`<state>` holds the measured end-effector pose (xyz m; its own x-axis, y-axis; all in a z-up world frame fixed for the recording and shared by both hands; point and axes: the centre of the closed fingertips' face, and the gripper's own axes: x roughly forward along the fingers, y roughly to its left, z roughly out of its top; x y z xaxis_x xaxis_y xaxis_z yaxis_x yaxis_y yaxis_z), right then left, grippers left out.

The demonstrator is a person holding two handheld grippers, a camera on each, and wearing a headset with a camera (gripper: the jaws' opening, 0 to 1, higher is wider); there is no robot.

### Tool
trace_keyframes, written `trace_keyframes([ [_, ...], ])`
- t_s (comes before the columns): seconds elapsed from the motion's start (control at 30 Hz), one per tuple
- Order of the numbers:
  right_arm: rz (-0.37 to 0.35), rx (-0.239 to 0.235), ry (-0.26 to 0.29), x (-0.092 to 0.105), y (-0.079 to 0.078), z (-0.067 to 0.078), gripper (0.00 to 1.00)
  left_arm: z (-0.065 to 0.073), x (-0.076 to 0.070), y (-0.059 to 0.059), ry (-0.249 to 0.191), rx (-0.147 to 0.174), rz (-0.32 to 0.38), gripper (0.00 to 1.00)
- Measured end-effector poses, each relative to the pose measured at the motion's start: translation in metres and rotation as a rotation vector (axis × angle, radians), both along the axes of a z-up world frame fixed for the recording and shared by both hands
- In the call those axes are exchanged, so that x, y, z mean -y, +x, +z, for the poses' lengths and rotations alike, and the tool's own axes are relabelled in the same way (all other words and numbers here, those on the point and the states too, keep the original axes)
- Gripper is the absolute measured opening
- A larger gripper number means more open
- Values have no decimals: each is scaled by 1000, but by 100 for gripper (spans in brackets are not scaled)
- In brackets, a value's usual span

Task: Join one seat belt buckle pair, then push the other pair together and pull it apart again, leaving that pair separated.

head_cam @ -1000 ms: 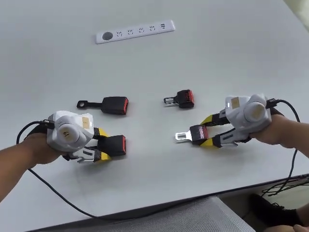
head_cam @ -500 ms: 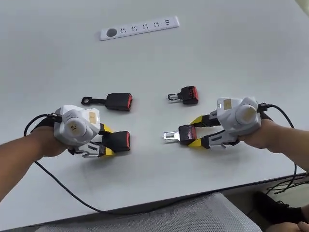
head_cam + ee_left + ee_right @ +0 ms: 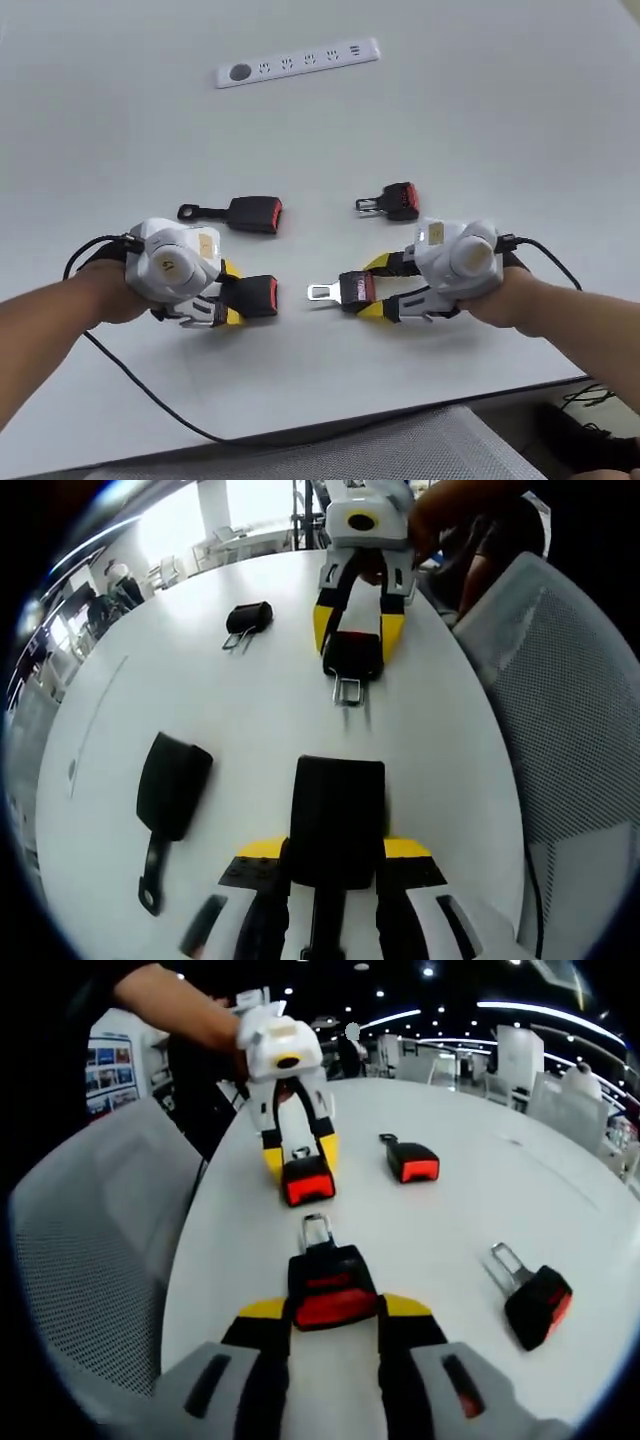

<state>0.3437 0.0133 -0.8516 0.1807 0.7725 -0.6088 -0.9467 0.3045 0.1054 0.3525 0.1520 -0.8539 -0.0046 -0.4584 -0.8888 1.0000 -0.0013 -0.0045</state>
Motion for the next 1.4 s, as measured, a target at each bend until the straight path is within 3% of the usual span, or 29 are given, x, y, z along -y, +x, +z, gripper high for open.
trace_keyframes([
  [0.47, -1, 2, 12, -38, 4, -2, 33, -2, -1, 1, 34, 3, -28, 34],
  [0.8, -15, 2, -6, -42, 5, -3, 33, -4, -1, 2, 42, 4, -38, 34],
  [1.1, 30, 12, -117, -39, -1, -3, 33, -3, -1, 1, 48, 4, -43, 34],
  [1.4, 25, 10, -147, -53, 1, -5, 33, -2, -1, 1, 53, 3, -47, 34],
])
